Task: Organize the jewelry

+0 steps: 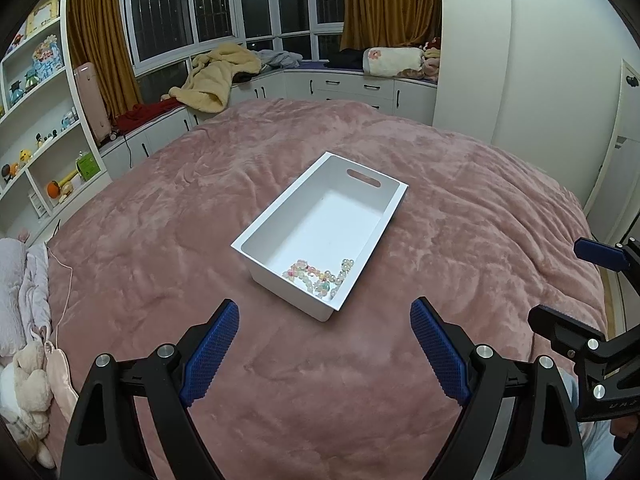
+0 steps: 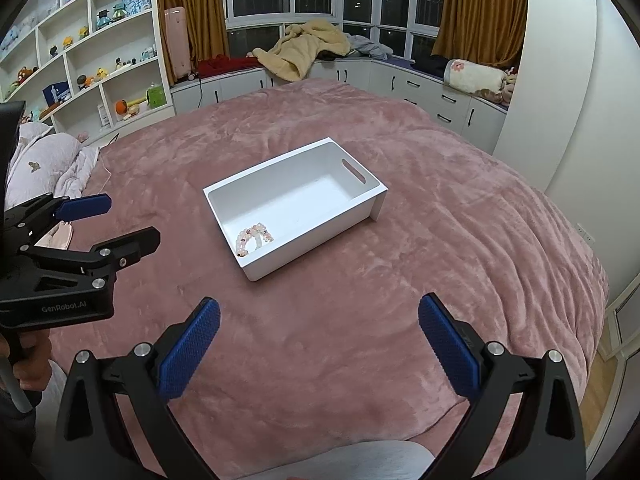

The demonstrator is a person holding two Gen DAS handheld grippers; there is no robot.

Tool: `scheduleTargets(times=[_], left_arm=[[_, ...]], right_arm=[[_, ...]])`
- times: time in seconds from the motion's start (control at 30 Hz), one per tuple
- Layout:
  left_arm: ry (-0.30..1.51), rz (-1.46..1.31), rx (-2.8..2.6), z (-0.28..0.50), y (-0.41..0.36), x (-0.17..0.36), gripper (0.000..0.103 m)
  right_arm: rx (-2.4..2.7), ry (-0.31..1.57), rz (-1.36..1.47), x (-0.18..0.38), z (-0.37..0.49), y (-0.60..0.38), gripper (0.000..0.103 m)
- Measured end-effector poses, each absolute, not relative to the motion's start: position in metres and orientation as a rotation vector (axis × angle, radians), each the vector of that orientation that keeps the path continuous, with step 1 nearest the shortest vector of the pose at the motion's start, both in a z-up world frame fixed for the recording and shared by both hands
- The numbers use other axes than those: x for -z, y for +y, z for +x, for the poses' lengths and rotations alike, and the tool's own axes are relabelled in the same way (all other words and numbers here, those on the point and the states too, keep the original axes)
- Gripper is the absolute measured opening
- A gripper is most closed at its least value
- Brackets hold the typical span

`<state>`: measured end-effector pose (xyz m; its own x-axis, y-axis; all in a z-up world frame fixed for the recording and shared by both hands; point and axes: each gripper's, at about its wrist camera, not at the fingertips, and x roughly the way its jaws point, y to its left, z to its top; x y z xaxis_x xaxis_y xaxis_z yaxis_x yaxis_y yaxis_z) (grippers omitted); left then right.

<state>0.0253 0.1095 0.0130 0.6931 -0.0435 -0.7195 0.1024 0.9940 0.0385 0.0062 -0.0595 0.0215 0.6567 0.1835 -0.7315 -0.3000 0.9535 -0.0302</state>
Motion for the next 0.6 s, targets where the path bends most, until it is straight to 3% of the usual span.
scheduleTargets(times=[0.6], left_arm=[[0.803,0.091,0.099,0.0274,0.1112,-0.0079,0.089]], right_arm=[[-0.280,0.811,-0.158,-0.0120,0.0050,-0.0599,0.098]])
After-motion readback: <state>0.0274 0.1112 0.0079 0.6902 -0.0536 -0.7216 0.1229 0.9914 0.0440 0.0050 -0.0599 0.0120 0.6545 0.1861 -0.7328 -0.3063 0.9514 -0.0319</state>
